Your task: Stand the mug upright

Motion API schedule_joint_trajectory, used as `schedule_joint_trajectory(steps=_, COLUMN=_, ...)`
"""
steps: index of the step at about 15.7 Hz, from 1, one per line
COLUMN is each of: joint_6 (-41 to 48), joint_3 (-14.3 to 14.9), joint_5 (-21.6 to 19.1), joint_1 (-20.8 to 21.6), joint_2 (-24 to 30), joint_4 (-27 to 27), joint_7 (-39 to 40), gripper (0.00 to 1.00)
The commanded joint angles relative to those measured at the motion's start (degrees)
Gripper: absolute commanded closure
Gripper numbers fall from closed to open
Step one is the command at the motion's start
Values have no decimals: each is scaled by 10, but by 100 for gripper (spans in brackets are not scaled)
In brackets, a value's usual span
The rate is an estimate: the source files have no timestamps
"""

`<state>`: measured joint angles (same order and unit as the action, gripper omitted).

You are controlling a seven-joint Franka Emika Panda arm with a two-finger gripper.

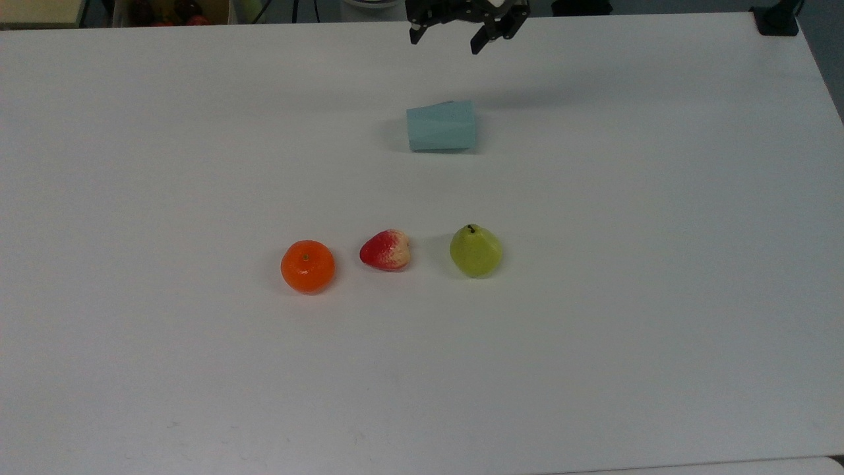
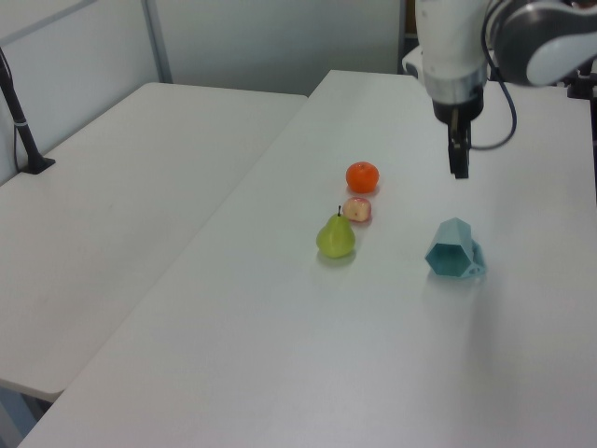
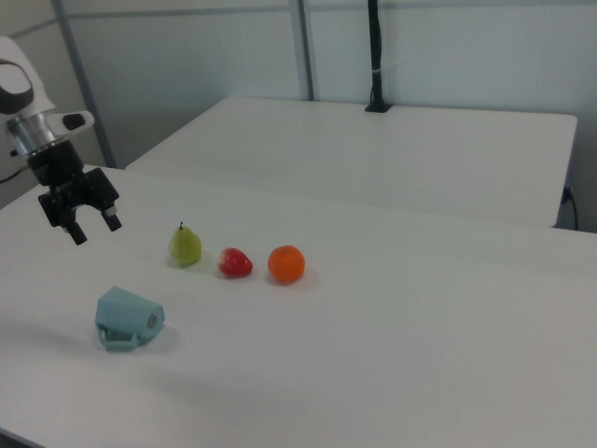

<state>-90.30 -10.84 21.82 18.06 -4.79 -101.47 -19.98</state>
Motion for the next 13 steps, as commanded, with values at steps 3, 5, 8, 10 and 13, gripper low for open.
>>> schedule_joint_trajectory(steps=3, joint_6=42, joint_3=3, joint_5=102, joint_1=90, joint_2=-82, joint_4=-2, joint_7=-129, gripper=0)
schedule_joint_trajectory(steps=5, joint_6=44, joint_3=2, joint_5=125, joint_1=107, joint_2=-109, joint_4=-2, joint_7=-163, gripper=0)
schedule_joint_trajectory(steps=8, joint_6=44, joint_3=3, joint_5=166, joint_1=123, joint_2=-159, joint_4=-2, joint_7=-218, gripper=0)
schedule_joint_trajectory(steps=10, joint_6=44, joint_3=3, joint_5=190, joint_1=123, joint_2=-184, joint_4=-2, joint_7=-239, gripper=4)
schedule_joint_trajectory(steps=13, joint_6=47, joint_3=6, joint_5=205, joint_1=111, joint_2=-198, joint_4=-5, joint_7=-242, gripper=21)
